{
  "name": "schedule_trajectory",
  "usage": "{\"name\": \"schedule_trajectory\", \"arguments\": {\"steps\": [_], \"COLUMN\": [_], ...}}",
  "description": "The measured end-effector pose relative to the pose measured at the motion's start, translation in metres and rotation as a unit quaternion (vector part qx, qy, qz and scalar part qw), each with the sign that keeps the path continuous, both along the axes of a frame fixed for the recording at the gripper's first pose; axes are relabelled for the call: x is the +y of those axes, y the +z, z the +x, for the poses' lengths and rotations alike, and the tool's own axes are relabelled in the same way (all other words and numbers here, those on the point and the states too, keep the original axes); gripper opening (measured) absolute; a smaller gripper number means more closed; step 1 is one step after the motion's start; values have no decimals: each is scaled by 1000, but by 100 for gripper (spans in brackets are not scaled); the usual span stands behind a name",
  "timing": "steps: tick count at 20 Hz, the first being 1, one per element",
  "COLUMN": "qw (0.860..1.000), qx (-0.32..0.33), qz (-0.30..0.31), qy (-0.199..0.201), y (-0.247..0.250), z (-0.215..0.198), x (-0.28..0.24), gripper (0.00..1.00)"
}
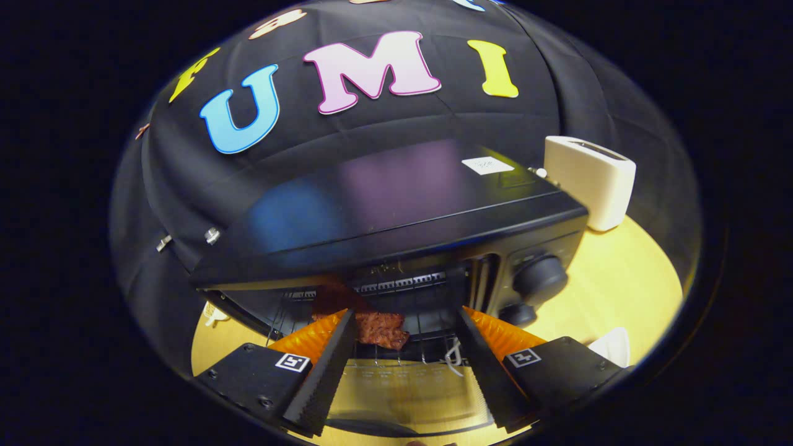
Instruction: Open the toaster oven, put the food inside, and close the toaster oven door.
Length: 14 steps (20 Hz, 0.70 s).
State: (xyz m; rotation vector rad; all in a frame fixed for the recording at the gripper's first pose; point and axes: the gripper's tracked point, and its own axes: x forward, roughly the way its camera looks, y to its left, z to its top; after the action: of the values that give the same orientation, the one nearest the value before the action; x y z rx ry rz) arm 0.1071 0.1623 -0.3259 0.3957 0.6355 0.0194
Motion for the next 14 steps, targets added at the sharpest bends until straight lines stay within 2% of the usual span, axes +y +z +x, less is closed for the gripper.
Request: {"name": "schedule_trajectory", "arguments": {"steps": [3, 5, 10, 14], "qw": [1000, 1000, 992, 982], "qx": [-6, 17, 113, 170], "qz": [-6, -7, -5, -12], "qy": [4, 15, 51, 86], "y": [26, 28, -6, -43], "z": [-28, -54, -128, -166], "x": [-4, -1, 25, 55], "gripper": [98, 98, 99, 99]}}
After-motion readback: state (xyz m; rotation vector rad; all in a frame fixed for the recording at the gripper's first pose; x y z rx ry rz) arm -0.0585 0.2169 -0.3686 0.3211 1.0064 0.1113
